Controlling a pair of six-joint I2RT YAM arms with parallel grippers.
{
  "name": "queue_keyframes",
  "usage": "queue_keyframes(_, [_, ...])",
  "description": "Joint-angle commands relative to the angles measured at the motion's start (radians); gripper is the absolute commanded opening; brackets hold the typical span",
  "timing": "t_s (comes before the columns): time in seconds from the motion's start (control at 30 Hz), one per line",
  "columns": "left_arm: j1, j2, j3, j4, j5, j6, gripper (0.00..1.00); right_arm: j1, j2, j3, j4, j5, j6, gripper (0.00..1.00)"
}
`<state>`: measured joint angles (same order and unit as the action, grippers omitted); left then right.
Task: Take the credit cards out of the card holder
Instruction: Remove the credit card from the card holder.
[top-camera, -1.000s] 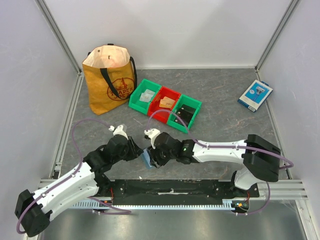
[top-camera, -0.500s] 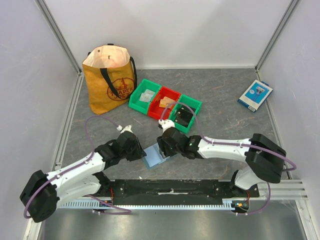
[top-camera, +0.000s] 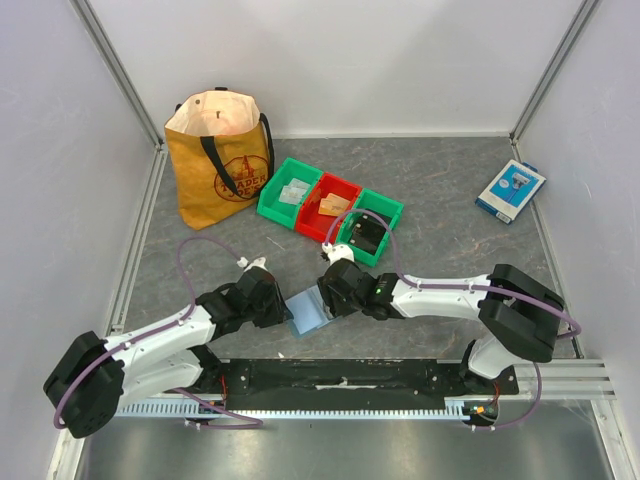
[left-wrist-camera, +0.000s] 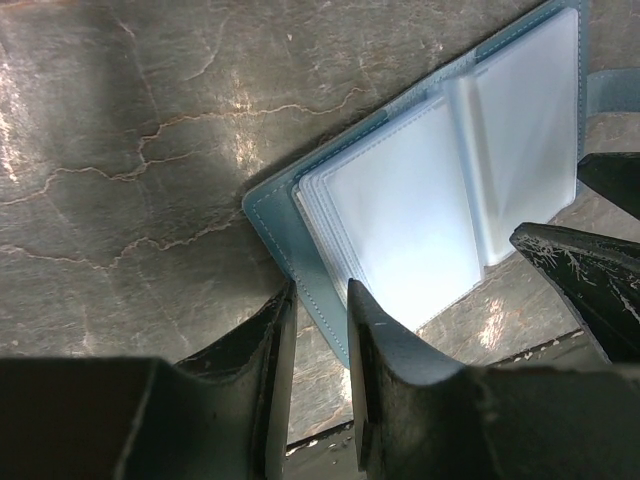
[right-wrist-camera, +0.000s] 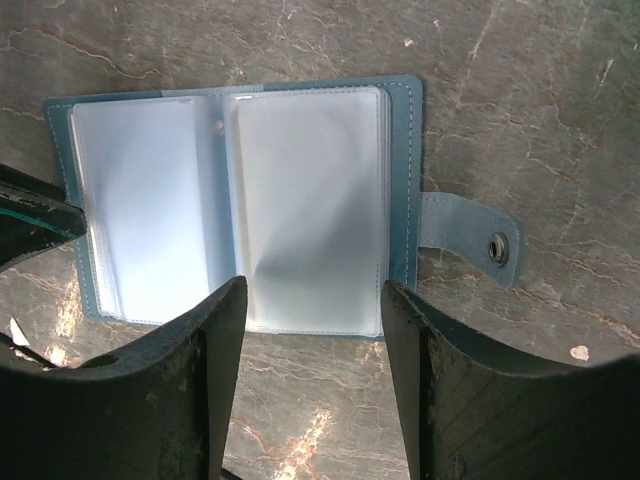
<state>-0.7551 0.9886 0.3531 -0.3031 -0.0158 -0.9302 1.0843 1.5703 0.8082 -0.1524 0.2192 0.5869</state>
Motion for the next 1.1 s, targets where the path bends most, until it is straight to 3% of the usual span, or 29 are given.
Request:
queue_keyframes(0.0, [-0.004,0.001,-0.008,0.044,0.011,0.016,0.33,0.003,0.013,-0.001,0.008,0.017,0.021,0.64])
queue_keyframes(0.13, [-0.004,0.001,-0.009,0.044,0.011,0.016,0.33,0.005,0.016,0.003,0.011,-0.001,0.016,0.63])
queue_keyframes(0.37, [-0.004,-0.002,-0.013,0.048,0.011,0.014,0.33,0.006,-0.022,0.014,0.011,-0.030,-0.001,0.49])
queue_keyframes(0.63, [-0.004,-0.004,-0.014,0.056,0.036,0.013,0.33,0.025,-0.079,0.045,0.039,-0.099,-0.045,0.42])
queue_keyframes(0.93, [-0.004,-0.083,-0.017,0.016,0.020,-0.016,0.33,0.092,-0.006,0.111,0.065,-0.256,-0.120,0.41])
queue_keyframes(1.07, [-0.004,-0.178,-0.017,-0.042,-0.058,-0.039,0.33,0.123,0.057,0.157,0.036,-0.275,-0.144,0.41])
